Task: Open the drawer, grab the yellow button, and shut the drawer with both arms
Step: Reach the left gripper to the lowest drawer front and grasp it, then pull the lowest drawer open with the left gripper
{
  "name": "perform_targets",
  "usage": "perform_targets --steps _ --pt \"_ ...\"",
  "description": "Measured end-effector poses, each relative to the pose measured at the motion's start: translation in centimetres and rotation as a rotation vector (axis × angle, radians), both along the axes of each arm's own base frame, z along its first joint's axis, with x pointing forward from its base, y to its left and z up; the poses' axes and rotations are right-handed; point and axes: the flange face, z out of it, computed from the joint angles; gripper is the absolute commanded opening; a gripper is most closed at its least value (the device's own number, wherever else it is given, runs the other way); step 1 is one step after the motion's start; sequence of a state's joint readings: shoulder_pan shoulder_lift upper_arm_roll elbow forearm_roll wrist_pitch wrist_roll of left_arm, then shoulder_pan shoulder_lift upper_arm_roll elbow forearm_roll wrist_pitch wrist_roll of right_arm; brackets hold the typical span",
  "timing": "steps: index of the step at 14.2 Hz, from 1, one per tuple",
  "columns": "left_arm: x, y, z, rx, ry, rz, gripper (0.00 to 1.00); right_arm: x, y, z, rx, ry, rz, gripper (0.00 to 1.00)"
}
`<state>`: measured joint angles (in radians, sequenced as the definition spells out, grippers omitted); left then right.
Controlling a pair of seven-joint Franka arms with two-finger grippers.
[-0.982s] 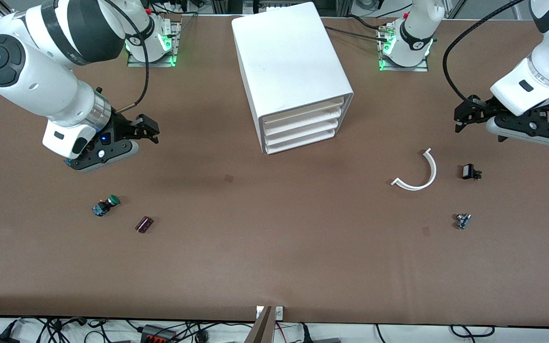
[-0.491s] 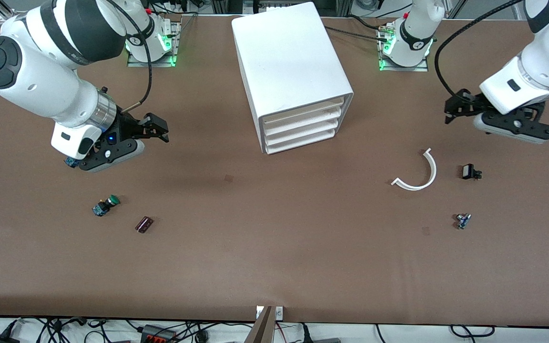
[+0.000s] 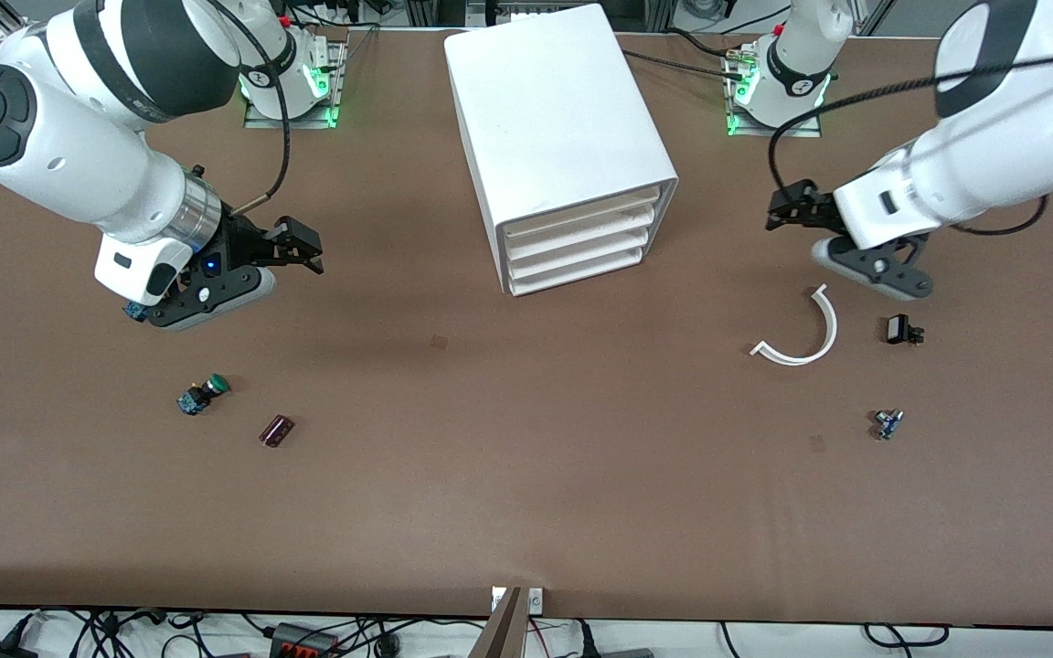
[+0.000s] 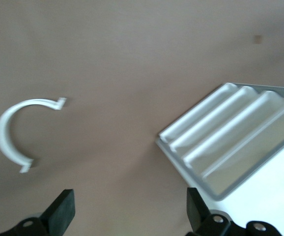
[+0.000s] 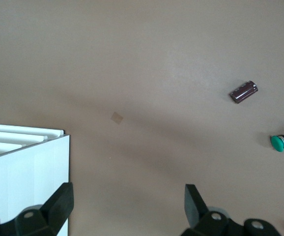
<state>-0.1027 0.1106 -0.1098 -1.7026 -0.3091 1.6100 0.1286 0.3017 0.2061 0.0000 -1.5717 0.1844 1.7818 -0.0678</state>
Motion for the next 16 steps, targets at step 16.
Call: perform_targets --steps 16 --pt "1.4 -8.0 -19.3 -0.827 0.249 -0.126 0.98 0.8 0.2 -0.9 0.015 -0.008 -0.011 1.00"
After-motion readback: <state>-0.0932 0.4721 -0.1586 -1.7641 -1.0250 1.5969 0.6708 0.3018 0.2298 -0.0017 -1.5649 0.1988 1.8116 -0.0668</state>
